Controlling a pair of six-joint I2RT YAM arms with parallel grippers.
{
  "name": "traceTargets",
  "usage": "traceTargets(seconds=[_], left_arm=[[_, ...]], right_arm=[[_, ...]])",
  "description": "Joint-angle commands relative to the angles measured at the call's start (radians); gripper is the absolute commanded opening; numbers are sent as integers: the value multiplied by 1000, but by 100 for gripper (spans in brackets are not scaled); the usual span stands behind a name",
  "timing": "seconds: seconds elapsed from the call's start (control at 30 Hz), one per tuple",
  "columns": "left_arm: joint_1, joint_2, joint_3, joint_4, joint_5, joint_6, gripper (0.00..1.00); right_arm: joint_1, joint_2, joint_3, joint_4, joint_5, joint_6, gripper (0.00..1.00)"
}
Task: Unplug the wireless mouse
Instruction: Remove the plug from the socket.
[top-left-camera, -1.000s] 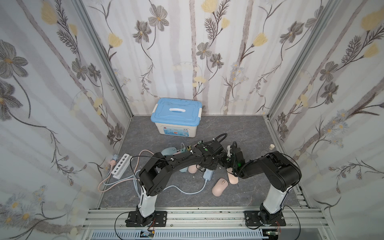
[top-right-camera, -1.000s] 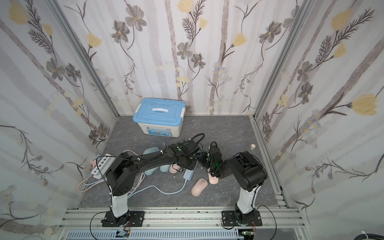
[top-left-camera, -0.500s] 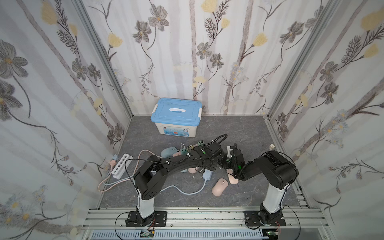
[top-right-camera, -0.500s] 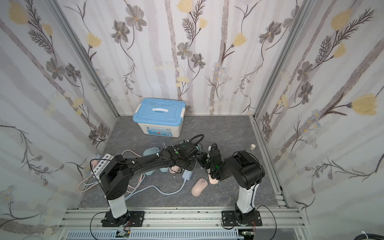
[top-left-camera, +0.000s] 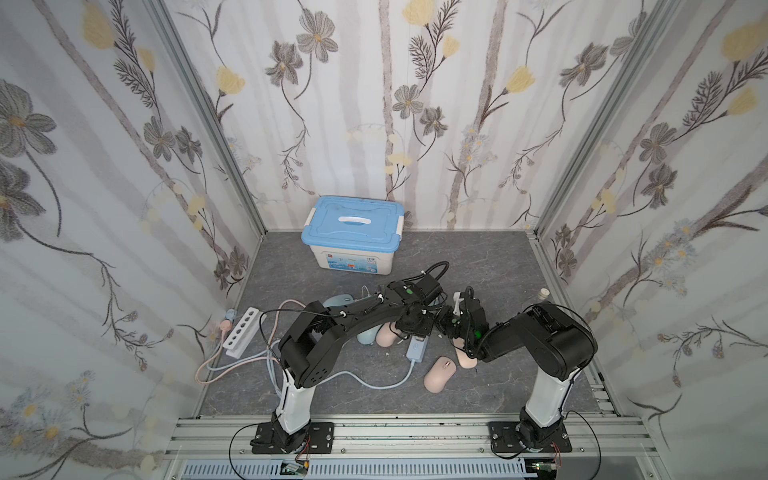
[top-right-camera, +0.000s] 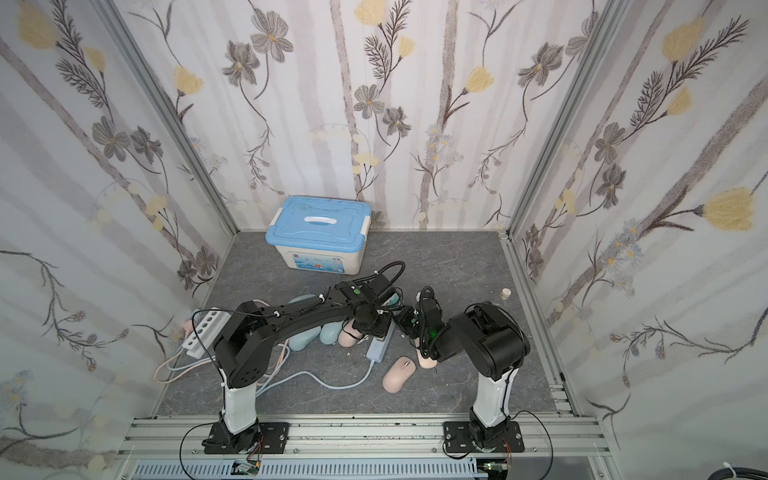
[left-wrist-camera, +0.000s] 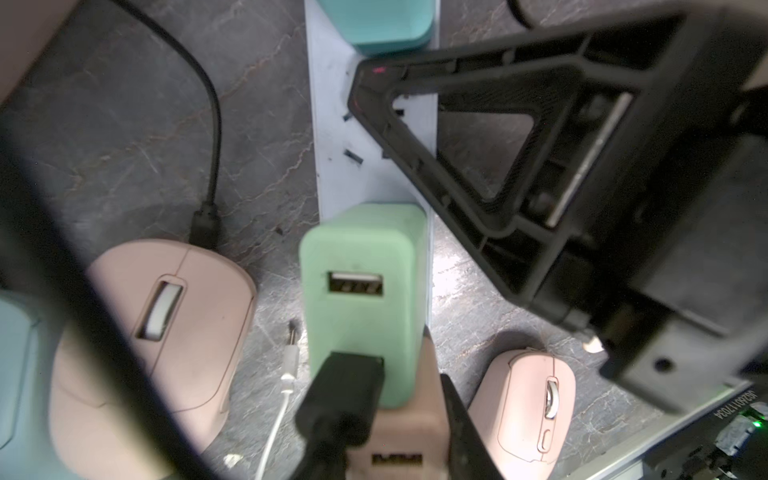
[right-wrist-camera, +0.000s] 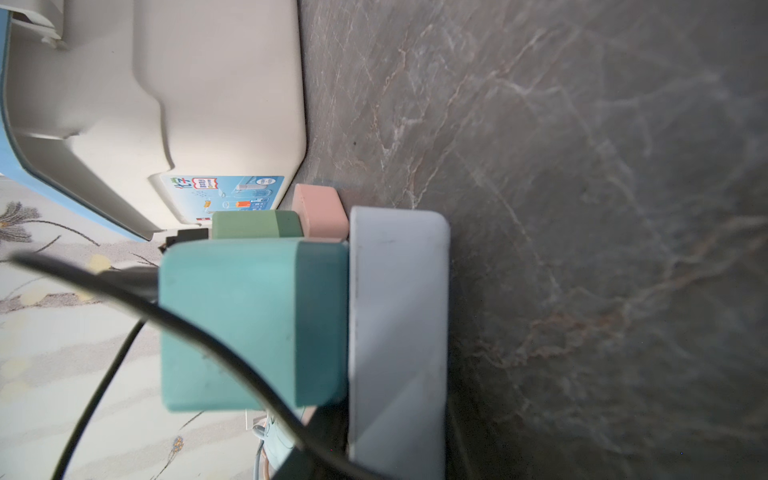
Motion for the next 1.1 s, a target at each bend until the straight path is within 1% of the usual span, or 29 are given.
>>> traceTargets(seconds=[0.0, 0.07, 0.17, 0.2, 0.27, 0.33, 0.4, 0.57, 0.67, 0.7, 0.8, 0.93, 1.0, 1.07], left_arm=[[-2, -60, -84, 177, 94, -42, 0], [-3, -85, -125, 233, 73, -48, 0], [-13, -108, -157, 262, 24, -25, 0], [-18, -112, -160, 260, 10, -9, 0], [-33, -114, -145, 219, -56, 29, 0], [-38, -119, -140, 196, -87, 53, 0], [-36, -138, -161, 224, -62, 58, 0], [-17, -133, -152, 220, 72, 28, 0], [-10, -136, -153, 218, 104, 0, 0], [-7, -138, -153, 212, 99, -10, 0], [-5, -139, -136, 165, 35, -7, 0], [-8, -113, -72, 36, -85, 6, 0], [-12, -123, -79, 39, -93, 10, 0], [-16, -142, -86, 42, -104, 4, 0]], right_arm=[[2, 6, -8, -76, 29, 7, 34], [5, 7, -8, -70, 31, 15, 34], [10, 13, -10, -43, 36, 33, 34], [12, 17, -11, -34, 37, 42, 34], [18, 26, -9, -16, 38, 58, 34], [23, 29, -9, 1, 45, 69, 34], [29, 26, -14, 23, 54, 74, 35], [31, 20, -9, 28, 57, 70, 36], [32, 21, -9, 29, 60, 70, 36], [31, 23, -9, 30, 61, 72, 35], [34, 27, -14, 51, 64, 78, 36], [35, 29, -8, 60, 61, 82, 38], [35, 24, -1, 50, 61, 81, 42], [35, 14, 3, 41, 62, 74, 48]])
